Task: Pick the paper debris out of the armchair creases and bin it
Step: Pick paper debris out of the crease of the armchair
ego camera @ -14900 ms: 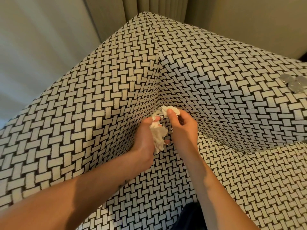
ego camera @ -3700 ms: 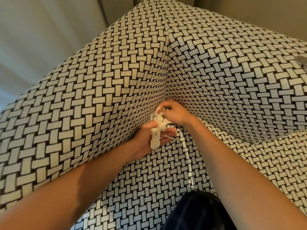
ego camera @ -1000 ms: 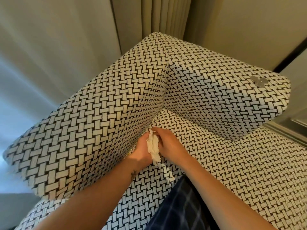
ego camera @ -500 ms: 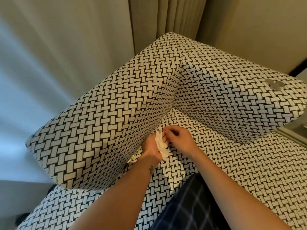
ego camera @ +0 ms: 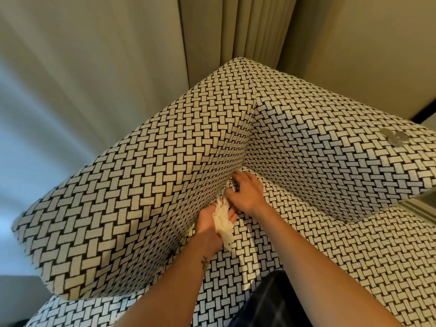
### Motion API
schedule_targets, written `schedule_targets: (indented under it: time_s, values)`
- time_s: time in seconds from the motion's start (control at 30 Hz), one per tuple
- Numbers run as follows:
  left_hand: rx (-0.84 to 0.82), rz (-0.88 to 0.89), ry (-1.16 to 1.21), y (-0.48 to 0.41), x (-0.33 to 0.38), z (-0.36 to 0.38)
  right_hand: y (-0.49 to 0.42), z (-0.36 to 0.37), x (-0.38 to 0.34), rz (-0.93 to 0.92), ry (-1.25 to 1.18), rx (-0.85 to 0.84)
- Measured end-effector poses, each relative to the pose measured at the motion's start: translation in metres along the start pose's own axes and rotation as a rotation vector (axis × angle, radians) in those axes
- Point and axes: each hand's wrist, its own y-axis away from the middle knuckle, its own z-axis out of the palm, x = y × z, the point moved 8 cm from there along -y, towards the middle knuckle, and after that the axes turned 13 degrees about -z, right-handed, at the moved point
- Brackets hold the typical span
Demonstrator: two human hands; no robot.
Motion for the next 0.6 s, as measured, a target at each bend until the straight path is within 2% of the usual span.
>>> schedule_targets:
  time_s: [0.1,0.33,0.47,0.6]
  values:
    - [0.016,-0.020,0.012,-0.004,0.000,-0.004,-0.009,0.010,-0.001,-0.011,0.094,-0.047]
    - [-0.002,-0.033,0.146,-0.012,0.000,-0.007,-0.021,0.010,0.004,0.043,0.070,-0.049]
    - [0.007,-0.038,0.077,-0.013,-0.001,-0.004,-0.029,0.008,0.011,0.077,0.071,-0.075]
    - [-0.022,-0.031,0.047,-0.015,0.001,-0.004,-0.037,0.008,0.011,0.063,0.178,-0.128]
